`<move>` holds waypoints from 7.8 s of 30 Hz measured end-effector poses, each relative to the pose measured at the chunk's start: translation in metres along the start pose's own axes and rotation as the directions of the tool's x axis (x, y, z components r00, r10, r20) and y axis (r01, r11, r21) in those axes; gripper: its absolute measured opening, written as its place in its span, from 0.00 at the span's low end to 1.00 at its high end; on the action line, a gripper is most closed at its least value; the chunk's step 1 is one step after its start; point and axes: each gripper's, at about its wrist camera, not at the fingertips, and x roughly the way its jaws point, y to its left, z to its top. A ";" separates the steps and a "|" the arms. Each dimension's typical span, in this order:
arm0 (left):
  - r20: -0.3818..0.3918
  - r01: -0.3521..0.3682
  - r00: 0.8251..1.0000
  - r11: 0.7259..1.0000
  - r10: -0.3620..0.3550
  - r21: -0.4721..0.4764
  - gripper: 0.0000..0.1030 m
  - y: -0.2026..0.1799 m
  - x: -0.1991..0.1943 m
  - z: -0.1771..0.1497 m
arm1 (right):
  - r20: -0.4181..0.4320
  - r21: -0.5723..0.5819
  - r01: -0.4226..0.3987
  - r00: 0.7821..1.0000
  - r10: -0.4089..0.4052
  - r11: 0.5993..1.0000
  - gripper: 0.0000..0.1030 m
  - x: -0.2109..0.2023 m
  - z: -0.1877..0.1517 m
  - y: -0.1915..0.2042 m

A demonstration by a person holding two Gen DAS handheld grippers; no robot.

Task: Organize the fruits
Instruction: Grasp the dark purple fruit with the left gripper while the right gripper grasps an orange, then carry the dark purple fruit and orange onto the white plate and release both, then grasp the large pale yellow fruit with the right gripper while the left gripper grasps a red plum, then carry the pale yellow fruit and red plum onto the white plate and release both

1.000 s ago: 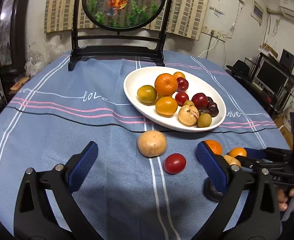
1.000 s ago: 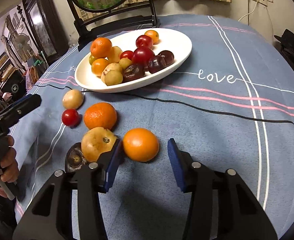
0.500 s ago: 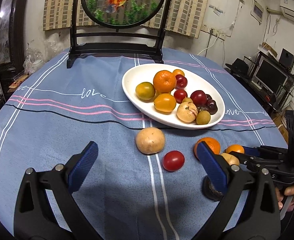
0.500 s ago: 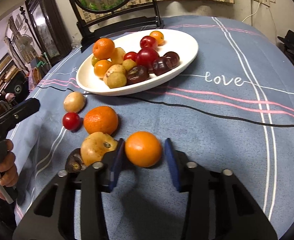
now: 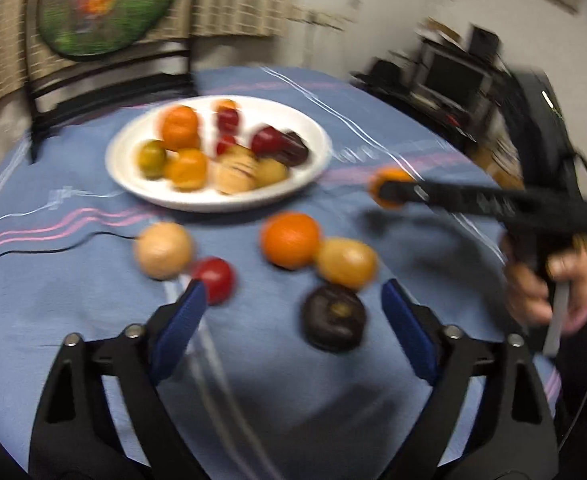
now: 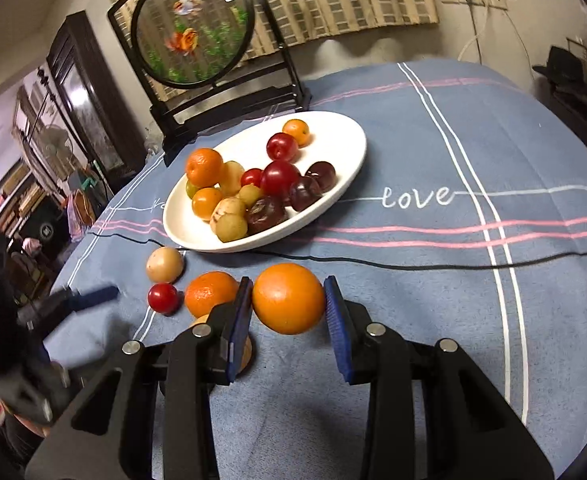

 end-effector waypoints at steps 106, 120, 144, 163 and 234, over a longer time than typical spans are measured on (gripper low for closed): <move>-0.014 -0.233 0.970 0.906 0.244 -0.353 0.97 0.092 -0.010 0.006 | -0.065 -0.195 0.015 0.997 -0.028 0.981 0.63 0.026 -0.004 0.079; 0.024 -0.282 0.954 0.921 0.299 -0.268 0.97 0.071 -0.015 0.000 | -0.142 -0.267 0.061 0.985 -0.102 0.962 0.63 0.035 -0.028 0.094; 0.003 -0.318 0.943 0.901 0.334 -0.293 0.97 0.078 -0.015 -0.002 | -0.198 -0.295 0.068 0.971 -0.131 0.953 0.45 0.051 -0.038 0.093; -0.086 -0.138 0.988 0.987 0.131 -0.082 0.33 0.037 0.019 -0.008 | -0.099 -0.080 0.001 0.995 -0.009 0.997 0.44 0.011 -0.012 0.053; -0.087 -0.155 0.987 0.955 0.137 -0.254 0.38 0.145 0.116 0.173 | 0.064 -0.172 0.004 0.998 0.008 0.985 0.52 0.108 0.109 0.042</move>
